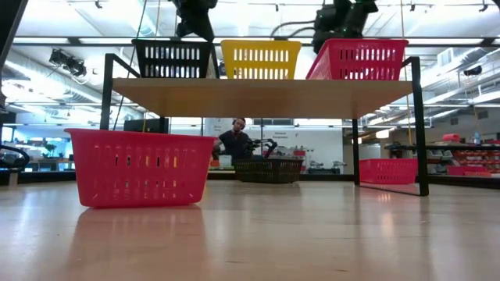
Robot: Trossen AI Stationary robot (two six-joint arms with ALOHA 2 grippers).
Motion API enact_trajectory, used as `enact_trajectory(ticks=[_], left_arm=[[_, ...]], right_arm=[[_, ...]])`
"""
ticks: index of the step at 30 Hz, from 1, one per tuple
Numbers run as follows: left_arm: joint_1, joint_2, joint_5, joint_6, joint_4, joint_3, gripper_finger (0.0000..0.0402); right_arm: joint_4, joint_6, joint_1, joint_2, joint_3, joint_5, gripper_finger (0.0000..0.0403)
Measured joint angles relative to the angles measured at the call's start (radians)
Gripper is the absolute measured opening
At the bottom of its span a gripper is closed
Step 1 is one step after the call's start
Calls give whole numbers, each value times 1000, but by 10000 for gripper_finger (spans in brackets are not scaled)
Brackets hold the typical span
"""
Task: Stack baskets on shelf by color
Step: Stack the top red basket on the red basket on the shelf
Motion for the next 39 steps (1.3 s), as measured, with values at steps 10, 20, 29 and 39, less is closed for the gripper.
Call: enact_trajectory(ticks=[10, 20, 29, 39], left_arm=[[-35, 1, 0, -60, 85, 0, 42], [-94, 1, 0, -47, 110, 0, 41], [-99, 1, 0, -53, 108, 0, 45], [-100, 1, 0, -55, 95, 0, 44]], right_arm=[[-39, -5, -160, 0, -126, 10, 113], [-168, -130, -121, -3, -304, 15, 116], [-51, -205, -60, -48, -459, 68, 136], [135, -208, -29, -112, -618, 70, 174]])
